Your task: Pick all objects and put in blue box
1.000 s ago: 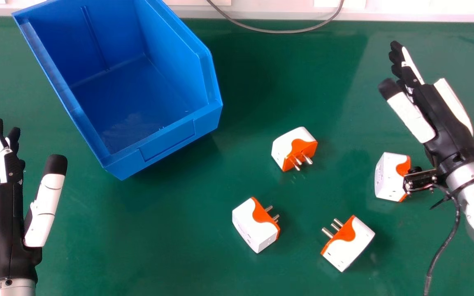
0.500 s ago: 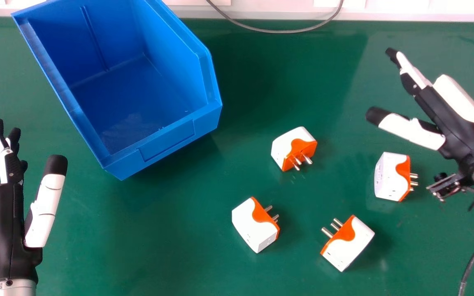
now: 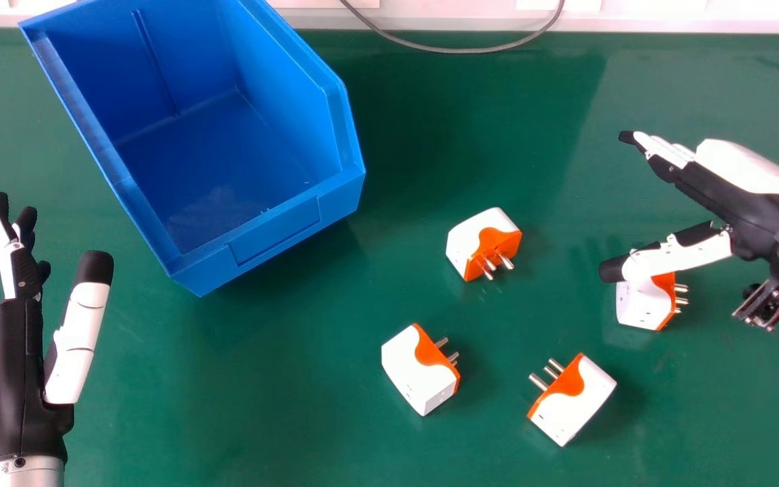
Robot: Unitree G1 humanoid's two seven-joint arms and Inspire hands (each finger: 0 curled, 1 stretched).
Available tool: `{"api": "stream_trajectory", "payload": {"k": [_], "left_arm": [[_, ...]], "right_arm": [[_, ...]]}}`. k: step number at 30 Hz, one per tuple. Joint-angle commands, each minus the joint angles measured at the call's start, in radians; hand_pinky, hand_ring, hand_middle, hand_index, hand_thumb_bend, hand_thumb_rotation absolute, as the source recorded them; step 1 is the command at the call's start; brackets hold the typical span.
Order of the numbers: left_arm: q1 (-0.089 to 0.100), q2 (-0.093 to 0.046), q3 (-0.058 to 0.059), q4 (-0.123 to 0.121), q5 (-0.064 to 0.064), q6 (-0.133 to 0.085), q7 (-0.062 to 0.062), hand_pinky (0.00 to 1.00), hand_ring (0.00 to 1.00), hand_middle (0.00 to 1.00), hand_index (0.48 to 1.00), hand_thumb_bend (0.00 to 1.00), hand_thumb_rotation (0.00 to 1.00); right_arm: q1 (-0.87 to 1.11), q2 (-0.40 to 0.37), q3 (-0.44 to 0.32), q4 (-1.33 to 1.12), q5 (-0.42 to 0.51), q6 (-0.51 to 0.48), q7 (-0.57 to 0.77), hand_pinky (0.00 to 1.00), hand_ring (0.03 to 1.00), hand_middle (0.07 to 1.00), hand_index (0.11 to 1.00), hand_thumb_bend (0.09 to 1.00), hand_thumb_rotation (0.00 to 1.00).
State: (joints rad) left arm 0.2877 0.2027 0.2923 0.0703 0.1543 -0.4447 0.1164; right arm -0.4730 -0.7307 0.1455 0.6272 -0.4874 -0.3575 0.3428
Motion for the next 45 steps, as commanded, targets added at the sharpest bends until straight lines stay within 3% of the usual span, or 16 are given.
{"api": "stream_trajectory", "payload": {"k": [1, 13, 26, 33, 45], "left_arm": [[0.0, 0.004, 0.007, -0.015, -0.017, 0.003, 0.002, 0.95, 1.0, 1.0, 1.0, 0.74, 1.0], [0.014, 0.003, 0.012, -0.041, -0.018, 0.018, -0.004, 0.94, 1.0, 1.0, 1.0, 0.75, 1.0], [0.026, 0.007, 0.018, -0.061, -0.021, 0.03, -0.011, 0.95, 1.0, 1.0, 1.0, 0.76, 1.0], [0.038, 0.011, 0.022, -0.076, -0.034, 0.036, -0.02, 0.94, 1.0, 1.0, 1.0, 0.76, 1.0], [0.042, 0.008, 0.02, -0.088, -0.042, 0.044, -0.025, 0.94, 1.0, 1.0, 1.0, 0.75, 1.0]], "right_arm": [[-0.04, -0.036, 0.012, -0.007, -0.018, -0.008, 0.001, 0.91, 1.0, 1.0, 0.981, 0.85, 0.58], [-0.067, -0.099, 0.095, -0.022, -0.148, -0.024, -0.025, 0.94, 1.0, 1.0, 0.986, 0.888, 0.56], [-0.054, -0.148, 0.115, -0.037, -0.205, -0.052, -0.027, 0.94, 1.0, 1.0, 0.991, 0.888, 0.56], [-0.071, -0.132, 0.157, 0.009, -0.253, -0.037, -0.04, 0.95, 1.0, 1.0, 0.998, 0.887, 0.56], [-0.137, -0.078, 0.242, 0.131, -0.304, -0.033, -0.07, 0.98, 0.998, 1.0, 0.987, 0.865, 0.56]]}}
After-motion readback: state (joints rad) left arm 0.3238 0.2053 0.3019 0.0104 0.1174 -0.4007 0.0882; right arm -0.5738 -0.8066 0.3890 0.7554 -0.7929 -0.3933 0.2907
